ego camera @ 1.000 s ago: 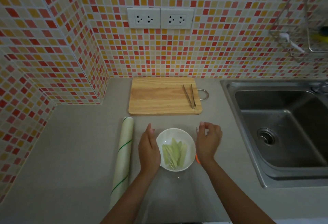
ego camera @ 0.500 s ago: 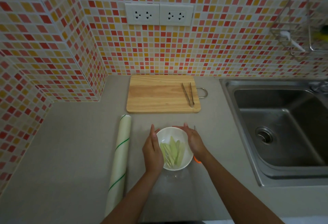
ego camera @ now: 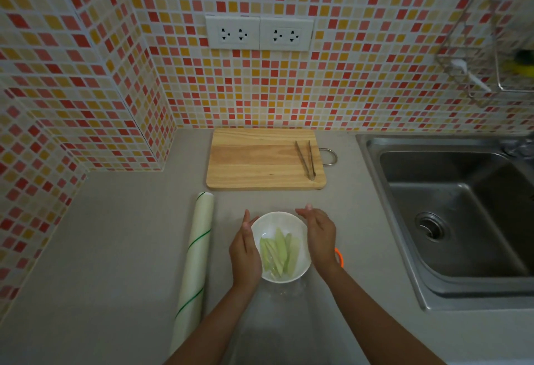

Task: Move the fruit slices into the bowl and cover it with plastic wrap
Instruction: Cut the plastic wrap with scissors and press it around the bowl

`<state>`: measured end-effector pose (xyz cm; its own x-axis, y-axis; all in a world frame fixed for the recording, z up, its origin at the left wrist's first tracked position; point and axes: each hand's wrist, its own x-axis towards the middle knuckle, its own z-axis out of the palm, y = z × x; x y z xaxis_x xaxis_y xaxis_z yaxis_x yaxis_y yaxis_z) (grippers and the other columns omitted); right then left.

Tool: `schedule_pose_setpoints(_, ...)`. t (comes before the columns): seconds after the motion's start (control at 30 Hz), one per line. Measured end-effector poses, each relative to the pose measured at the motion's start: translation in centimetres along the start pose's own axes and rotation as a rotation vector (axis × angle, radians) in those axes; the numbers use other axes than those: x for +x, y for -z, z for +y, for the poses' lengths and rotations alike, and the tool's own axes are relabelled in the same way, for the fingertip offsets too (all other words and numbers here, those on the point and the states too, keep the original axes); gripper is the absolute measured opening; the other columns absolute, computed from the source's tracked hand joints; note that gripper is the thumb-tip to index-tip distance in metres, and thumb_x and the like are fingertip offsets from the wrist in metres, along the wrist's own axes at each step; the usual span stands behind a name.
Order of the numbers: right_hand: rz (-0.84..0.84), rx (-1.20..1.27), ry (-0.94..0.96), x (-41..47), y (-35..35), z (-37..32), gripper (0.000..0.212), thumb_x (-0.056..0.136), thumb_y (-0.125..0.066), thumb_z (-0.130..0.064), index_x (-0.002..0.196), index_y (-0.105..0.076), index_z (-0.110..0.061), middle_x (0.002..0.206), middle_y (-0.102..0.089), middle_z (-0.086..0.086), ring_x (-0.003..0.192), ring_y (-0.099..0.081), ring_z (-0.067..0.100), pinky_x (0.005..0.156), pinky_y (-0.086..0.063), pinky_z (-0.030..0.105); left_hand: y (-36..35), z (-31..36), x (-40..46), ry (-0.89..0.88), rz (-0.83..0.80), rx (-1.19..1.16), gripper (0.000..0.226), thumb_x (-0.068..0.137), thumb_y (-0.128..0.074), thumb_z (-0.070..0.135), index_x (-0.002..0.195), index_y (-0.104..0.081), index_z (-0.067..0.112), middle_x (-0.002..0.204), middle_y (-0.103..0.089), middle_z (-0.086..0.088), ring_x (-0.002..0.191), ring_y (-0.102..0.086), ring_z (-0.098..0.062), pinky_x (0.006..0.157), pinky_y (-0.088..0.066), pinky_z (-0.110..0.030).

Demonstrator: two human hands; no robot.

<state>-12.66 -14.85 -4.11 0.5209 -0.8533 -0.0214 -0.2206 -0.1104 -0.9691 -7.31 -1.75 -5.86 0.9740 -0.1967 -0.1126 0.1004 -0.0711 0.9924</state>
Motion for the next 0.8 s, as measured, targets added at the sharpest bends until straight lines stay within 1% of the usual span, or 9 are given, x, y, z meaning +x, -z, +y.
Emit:
schedule_pose_setpoints(0.13,0.006,0.008,-0.001,0.4,0.3,-0.5,0.022,0.096,-0.053,-0.021,0.102,-0.072,-0.01,0.102,-0.065,0.006,0.104,-0.06,0.02,0.087,-0.042,0.012,0.1,0.1,-0.1,0.01,-0.006,0.003,0.039,0.104,-0.029,0.029,0.134,-0.053,0.023,0.125,-0.058,0.014,0.117,-0.053,-0.001,0.088,-0.035,0.003)
schedule_pose_setpoints(0.23,-0.378,0.14,-0.199,0.7,0.3,-0.9,0.028,0.098,-0.048,-0.023,0.116,-0.067,-0.011,0.118,-0.066,0.006,0.115,-0.06,0.021,0.103,-0.045,0.032,0.5,-0.1,0.2,0.014,-0.045,0.024,0.041,0.104,-0.029,0.03,0.136,-0.052,0.02,0.128,-0.056,0.015,0.116,-0.051,0.005,0.089,-0.034,0.004)
schedule_pose_setpoints(0.3,-0.571,0.224,-0.412,0.8,0.6,-1.1,0.036,0.098,-0.045,-0.034,0.113,-0.069,-0.012,0.113,-0.07,0.01,0.109,-0.065,0.025,0.096,-0.05,0.038,0.6,-0.2,0.6,0.024,-0.074,0.028,0.042,0.104,-0.029,0.03,0.135,-0.054,0.02,0.126,-0.059,0.012,0.112,-0.054,0.007,0.088,-0.035,0.004)
schedule_pose_setpoints(0.37,-0.628,0.249,-0.52,0.9,0.9,-1.0,0.048,0.097,-0.042,-0.046,0.107,-0.071,-0.009,0.101,-0.073,0.012,0.097,-0.069,0.026,0.088,-0.053,0.039,0.7,-0.2,1.0,0.035,-0.115,0.029,0.042,0.103,-0.029,0.032,0.133,-0.057,0.02,0.12,-0.064,0.012,0.108,-0.056,0.01,0.088,-0.036,0.003)
schedule_pose_setpoints(0.47,-0.602,0.149,-0.498,0.9,0.8,-1.0,0.057,0.096,-0.036,-0.053,0.101,-0.071,-0.008,0.095,-0.073,0.01,0.089,-0.071,0.021,0.081,-0.055,0.034,1.1,0.1,1.8,0.063,-0.2,0.038,0.044,0.103,-0.028,0.038,0.129,-0.06,0.024,0.116,-0.065,0.02,0.112,-0.057,0.006,0.089,-0.037,0.002)
schedule_pose_setpoints(0.53,-0.533,0.019,-0.421,0.8,0.4,-0.7,0.053,0.098,-0.034,-0.051,0.106,-0.068,-0.011,0.105,-0.069,0.006,0.098,-0.066,0.019,0.092,-0.051,0.034,1.4,0.6,2.6,0.093,-0.296,0.069,0.048,0.101,-0.024,0.045,0.129,-0.059,0.029,0.115,-0.064,0.025,0.114,-0.056,0.004,0.092,-0.037,-0.003)
schedule_pose_setpoints(0.6,-0.427,-0.086,-0.342,0.4,0.2,-0.2,0.047,0.1,-0.032,-0.044,0.112,-0.063,-0.01,0.112,-0.062,0.002,0.105,-0.057,0.016,0.1,-0.04,0.032,1.4,1.3,3.5,0.094,-0.362,0.118,0.051,0.101,-0.021,0.047,0.13,-0.059,0.027,0.119,-0.066,0.014,0.113,-0.057,-0.001,0.096,-0.038,-0.012)
schedule_pose_setpoints(0.7,-0.255,-0.049,-0.265,-0.4,0.2,0.0,0.04,0.102,-0.033,-0.032,0.108,-0.065,-0.008,0.111,-0.065,0.007,0.104,-0.06,0.02,0.095,-0.043,0.029,1.1,2.3,4.4,0.007,-0.131,0.198,0.052,0.102,-0.024,0.043,0.117,-0.067,0.017,0.101,-0.072,0.002,0.097,-0.063,-0.007,0.081,-0.042,-0.01)
schedule_pose_setpoints(0.8,-0.108,0.137,-0.243,-1.0,0.0,-0.4,0.033,0.101,-0.039,-0.025,0.117,-0.063,-0.01,0.119,-0.064,0.007,0.106,-0.06,0.014,0.095,-0.043,0.02,1.7,2.3,4.2,-0.025,0.061,0.261,0.051,0.102,-0.028,0.041,0.104,-0.068,0.01,0.093,-0.072,-0.008,0.088,-0.066,-0.021,0.079,-0.048,-0.029)
